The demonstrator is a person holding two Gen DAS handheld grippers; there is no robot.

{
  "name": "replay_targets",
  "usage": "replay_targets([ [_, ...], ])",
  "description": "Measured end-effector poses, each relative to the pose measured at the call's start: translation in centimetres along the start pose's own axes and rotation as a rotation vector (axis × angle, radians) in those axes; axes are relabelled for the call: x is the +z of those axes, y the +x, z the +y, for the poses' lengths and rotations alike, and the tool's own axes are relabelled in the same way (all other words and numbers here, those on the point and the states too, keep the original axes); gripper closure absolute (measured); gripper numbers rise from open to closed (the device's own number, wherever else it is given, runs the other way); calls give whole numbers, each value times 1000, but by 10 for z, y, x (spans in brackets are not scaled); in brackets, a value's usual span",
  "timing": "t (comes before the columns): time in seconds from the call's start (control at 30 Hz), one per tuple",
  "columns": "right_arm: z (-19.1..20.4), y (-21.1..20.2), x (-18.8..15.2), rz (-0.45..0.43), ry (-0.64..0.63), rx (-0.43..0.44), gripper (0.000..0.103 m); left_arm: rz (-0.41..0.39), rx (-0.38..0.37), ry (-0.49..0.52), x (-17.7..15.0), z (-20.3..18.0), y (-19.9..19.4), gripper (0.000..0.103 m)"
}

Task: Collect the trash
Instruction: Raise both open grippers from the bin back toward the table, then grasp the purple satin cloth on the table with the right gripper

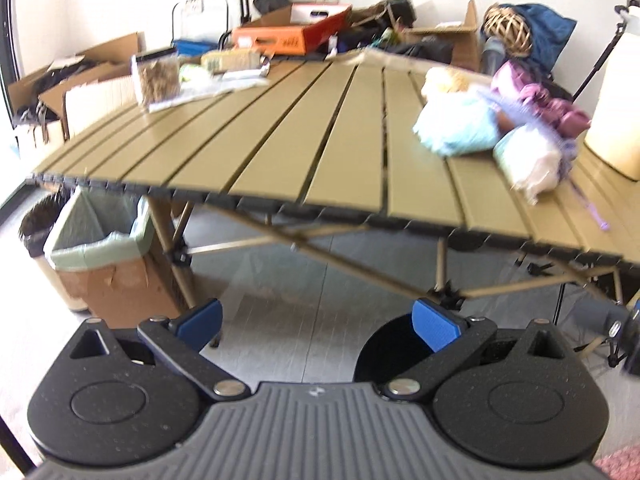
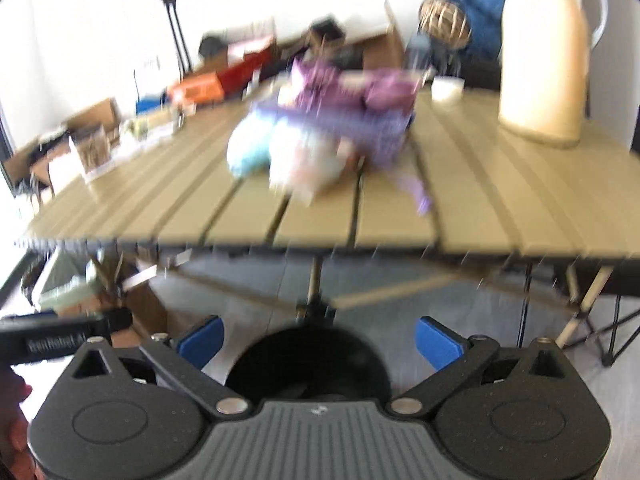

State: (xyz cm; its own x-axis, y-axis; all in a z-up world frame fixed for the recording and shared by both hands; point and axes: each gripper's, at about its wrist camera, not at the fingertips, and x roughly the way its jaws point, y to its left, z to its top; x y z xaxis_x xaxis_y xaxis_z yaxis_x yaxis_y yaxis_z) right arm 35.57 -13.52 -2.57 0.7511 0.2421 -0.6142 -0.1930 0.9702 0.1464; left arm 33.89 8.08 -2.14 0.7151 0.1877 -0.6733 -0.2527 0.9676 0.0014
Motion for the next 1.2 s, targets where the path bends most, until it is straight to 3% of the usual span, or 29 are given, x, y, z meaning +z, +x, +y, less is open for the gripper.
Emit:
replay_targets([
  [0.47, -23, 1, 81, -261, -22, 6, 0, -114, -23, 8, 67, -40, 9, 0],
  [0.9, -29, 75, 135, -275, 15, 32, 0, -130, -16, -20, 122, -56, 50, 0],
  [1.2, -26, 120, 147, -229, 17, 32, 0, -91, -23, -53, 130, -56, 83, 0],
])
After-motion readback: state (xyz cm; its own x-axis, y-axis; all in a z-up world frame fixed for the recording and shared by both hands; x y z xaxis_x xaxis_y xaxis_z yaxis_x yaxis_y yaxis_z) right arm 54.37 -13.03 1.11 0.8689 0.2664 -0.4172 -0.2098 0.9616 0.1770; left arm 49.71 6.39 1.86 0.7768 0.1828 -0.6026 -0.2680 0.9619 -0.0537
